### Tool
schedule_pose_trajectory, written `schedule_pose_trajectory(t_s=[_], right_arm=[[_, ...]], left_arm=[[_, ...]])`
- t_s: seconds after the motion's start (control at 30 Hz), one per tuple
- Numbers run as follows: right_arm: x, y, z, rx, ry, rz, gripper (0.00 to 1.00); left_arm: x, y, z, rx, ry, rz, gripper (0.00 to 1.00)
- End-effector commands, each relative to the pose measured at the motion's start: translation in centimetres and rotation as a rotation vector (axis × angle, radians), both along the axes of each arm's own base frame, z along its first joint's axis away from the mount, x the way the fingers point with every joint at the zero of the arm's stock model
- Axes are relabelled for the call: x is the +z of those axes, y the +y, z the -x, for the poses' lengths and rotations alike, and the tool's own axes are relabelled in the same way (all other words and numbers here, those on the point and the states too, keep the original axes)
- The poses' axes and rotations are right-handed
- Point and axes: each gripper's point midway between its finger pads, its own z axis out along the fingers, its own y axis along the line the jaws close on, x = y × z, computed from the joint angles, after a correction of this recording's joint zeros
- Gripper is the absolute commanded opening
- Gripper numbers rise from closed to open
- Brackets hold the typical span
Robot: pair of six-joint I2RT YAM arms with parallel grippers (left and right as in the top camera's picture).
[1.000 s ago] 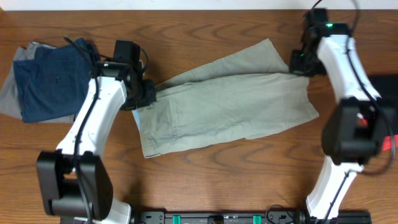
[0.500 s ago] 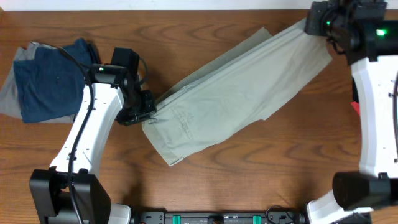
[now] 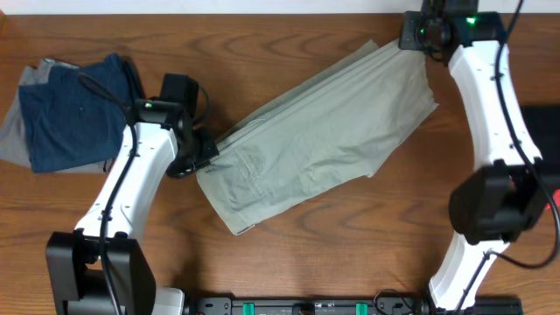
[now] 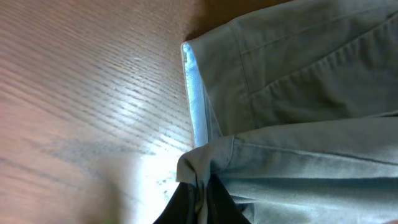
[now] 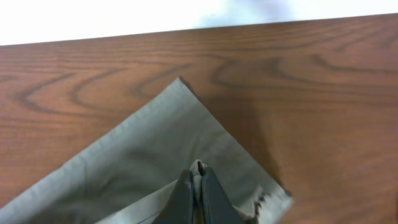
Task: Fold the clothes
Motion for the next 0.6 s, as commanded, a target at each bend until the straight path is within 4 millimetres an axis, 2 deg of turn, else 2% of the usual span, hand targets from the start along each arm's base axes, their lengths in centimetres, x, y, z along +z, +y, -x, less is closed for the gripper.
schedule_pose_trajectory(t_s=[0.0,0.13,0.2,0.23,0.27,0.3,0.33,0.4,0.43,0.53,0.57], right_arm=[[-1.7,-1.5,-1.7,-0.039,-0.013,0.055,0.01],[-4.0,-0.3,-3.9,-0.002,-0.037,0.012,0.01],[-4.9,0.6,-5.1,0.024,-0.062,-0.014,0.05],[-5.3,1.0,-5.6,0.035,-0.074,-0.024,0.16],[-5.5,1.3,-6.0,0.041,-0.085,-0.029,0.29],[-5.8,1.5,-6.3,0.046,-0.093,-0.030,0.38],[-5.7,1.5,-6.4,0.046,-0.096,-0.031,0.49],[-5.6,1.5,-6.3,0.045,-0.098,-0.031,0.88],[-5.3,1.3,-6.2,0.043,-0.099,-0.030,0.98],[-4.9,0.8,-5.2,0.035,-0.068,-0.029,0.99],[-4.8,0.6,-4.7,0.032,-0.052,-0.028,0.99]], left_arm=[[-1.1,2.2,0.9,0.061,0.024,-0.093,0.06],[-1.6,2.1,0.1,0.062,-0.017,-0.089,0.07],[-1.6,2.1,-0.7,0.064,-0.049,-0.085,0.07],[-1.6,2.0,-1.1,0.065,-0.067,-0.083,0.12],[-1.5,2.0,-1.5,0.065,-0.081,-0.081,0.26],[-1.5,2.0,-1.8,0.065,-0.095,-0.079,0.42],[-1.4,2.0,-2.1,0.065,-0.105,-0.079,0.54],[-1.4,2.1,-2.2,0.068,-0.110,-0.086,0.64],[-1.4,2.3,-2.1,0.069,-0.105,-0.086,0.67],[-1.6,2.4,-1.3,0.069,-0.074,-0.089,0.68],[-1.6,2.4,-1.0,0.069,-0.060,-0.090,0.75]])
